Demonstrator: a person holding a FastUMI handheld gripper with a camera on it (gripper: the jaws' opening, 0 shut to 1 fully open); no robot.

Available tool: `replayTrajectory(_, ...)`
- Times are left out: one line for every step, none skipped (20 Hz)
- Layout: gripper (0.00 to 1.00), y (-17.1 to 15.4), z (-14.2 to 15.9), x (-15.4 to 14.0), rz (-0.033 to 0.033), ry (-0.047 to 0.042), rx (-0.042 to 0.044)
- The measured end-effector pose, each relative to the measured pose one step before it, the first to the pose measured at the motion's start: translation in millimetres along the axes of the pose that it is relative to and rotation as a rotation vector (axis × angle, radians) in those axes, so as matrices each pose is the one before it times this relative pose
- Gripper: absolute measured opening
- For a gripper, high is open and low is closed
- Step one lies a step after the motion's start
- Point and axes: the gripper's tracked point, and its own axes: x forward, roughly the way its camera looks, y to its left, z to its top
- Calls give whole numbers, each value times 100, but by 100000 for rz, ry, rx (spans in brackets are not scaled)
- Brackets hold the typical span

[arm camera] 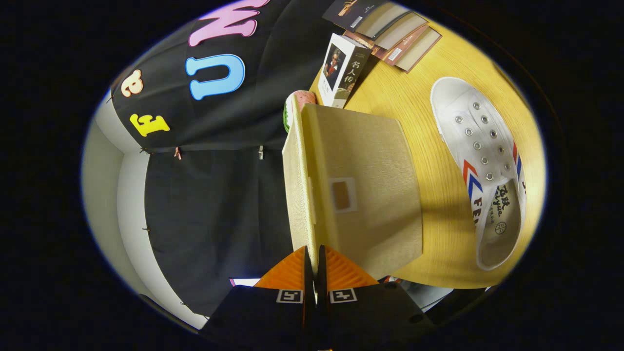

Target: Open the storage box then place both shoes into the box .Put the left shoe in first, then the right shoe, with the right side of both shoes facing outward in a uniform manner.

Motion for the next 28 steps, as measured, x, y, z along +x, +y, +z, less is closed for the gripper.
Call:
replayTrajectory(5, 545, -75, 47, -845, -776, -785)
replayTrajectory(5, 626, -227, -6, -987, -475, -1217)
replayTrajectory(5, 818, -208, 202, -513, -137, -1128)
replayTrajectory(5, 1235, -294, 146, 494, -195, -566)
replayTrajectory(5, 1584, -200, 162, 1442, -359, -696)
replayTrajectory(5, 1694, -107, 249, 1373, -457, -1342)
replayTrajectory(5, 1724, 13, 398, 1326, -590, -2019)
replayTrajectory(5, 1665, -148, 455, 1504, -488, -2339)
replayTrajectory(5, 1818, -324, 623, 1610, -120, -2682)
replayTrajectory(5, 1592, -157, 765, 1641, -153, -2226)
replayTrajectory(5, 1367, -367, 856, 1328, 91, -1718)
replayTrajectory(5, 1204, -280, 1207, 1035, 625, -1221)
replayTrajectory(5, 1247, -349, 1294, 958, 797, -876)
replayTrajectory(5, 834, -271, 1534, 696, 1266, -277)
replayTrajectory(5, 801, -365, 1378, 973, 1134, 82)
replayTrajectory(5, 541, -19, 1441, -244, 514, -370)
replayTrajectory(5, 593, -215, 1428, -288, 732, -841)
replayTrajectory(5, 528, -357, 1412, -265, 1461, -1319)
replayTrajectory(5, 275, -262, 1437, -437, 1238, -2006)
replayTrajectory(5, 143, -311, 1474, -681, 1225, -2468)
replayTrajectory(5, 205, -474, 1411, -386, 1496, -1584)
replayTrajectory(5, -136, -368, 1393, -689, 1371, -435)
replayTrajectory(5, 106, -509, 1248, -635, 1116, 18)
replayTrajectory(5, -70, -388, 1287, -845, 1060, 100)
replayTrajectory(5, -157, -378, 1286, -985, 966, -166)
replayTrajectory(5, -266, -213, 1157, -1961, 757, -1005)
replayTrajectory(5, -565, -220, 942, -2920, -173, -1554)
replayTrajectory(5, -317, -64, 1031, -1750, -111, -1280)
